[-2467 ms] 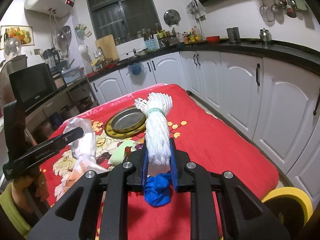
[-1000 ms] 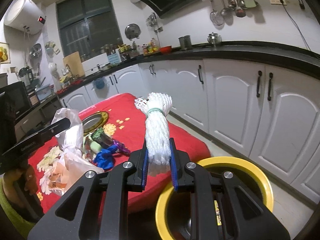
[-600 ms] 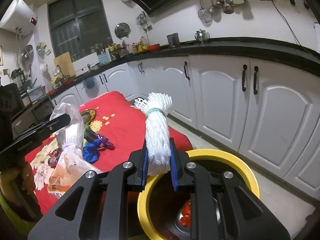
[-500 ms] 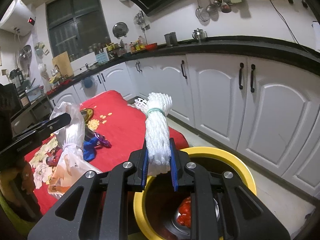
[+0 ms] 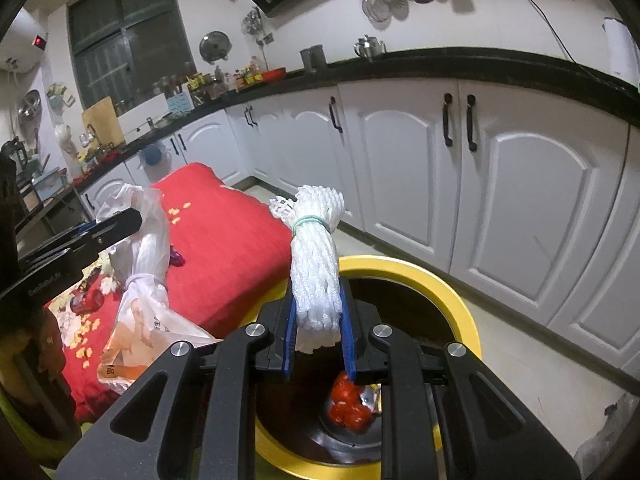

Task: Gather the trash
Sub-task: 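Carry the white bag and white mesh bundle in both tools over the bin, then open both tools to drop the white bag and mesh into the bin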

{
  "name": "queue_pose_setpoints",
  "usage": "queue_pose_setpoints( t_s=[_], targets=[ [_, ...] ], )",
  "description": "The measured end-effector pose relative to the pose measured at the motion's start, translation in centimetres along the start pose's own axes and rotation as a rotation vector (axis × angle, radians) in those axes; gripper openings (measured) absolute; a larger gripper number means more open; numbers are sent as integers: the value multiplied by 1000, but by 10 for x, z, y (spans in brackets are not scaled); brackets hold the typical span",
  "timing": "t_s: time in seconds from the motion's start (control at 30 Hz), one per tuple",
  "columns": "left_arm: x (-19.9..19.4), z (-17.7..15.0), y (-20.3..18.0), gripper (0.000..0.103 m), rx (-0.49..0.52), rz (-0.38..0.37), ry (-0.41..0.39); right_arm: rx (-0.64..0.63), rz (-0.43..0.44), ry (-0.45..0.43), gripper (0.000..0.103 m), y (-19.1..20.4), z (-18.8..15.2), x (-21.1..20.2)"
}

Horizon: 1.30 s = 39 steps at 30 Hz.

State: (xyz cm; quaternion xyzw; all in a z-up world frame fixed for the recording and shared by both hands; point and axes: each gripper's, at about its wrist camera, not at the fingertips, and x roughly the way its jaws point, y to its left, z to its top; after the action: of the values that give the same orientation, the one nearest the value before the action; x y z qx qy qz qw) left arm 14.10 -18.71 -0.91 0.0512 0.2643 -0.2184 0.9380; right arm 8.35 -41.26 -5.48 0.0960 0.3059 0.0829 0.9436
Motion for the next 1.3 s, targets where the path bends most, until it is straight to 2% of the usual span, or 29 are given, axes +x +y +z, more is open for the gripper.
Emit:
queue_pose_setpoints(
  t_s=[0.47,0.83,0.93,1.07,1.1,1.27,1.3],
  targets=[
    [39,-18,-40,28,93,-29,78,70,-26,60,20,-34,-20,6],
    [59,-24,-52,32,94,-48,130,115,-26,80,20,-49,-26,9],
    [61,-25,-52,34,85,-50,138,123,-27,86,23,-51,-27,10],
    [63,-26,-48,41,58,-64,150,132,-34,86,36,-53,-28,10],
    [63,-27,-47,46,54,-62,150,136,-36,85,38,-54,-28,10],
    [60,-26,-40,55,30,-54,148,145,-44,79,43,-55,-27,9],
    [59,-25,-39,62,26,-53,145,144,-44,79,43,-55,-27,9]
  ],
)
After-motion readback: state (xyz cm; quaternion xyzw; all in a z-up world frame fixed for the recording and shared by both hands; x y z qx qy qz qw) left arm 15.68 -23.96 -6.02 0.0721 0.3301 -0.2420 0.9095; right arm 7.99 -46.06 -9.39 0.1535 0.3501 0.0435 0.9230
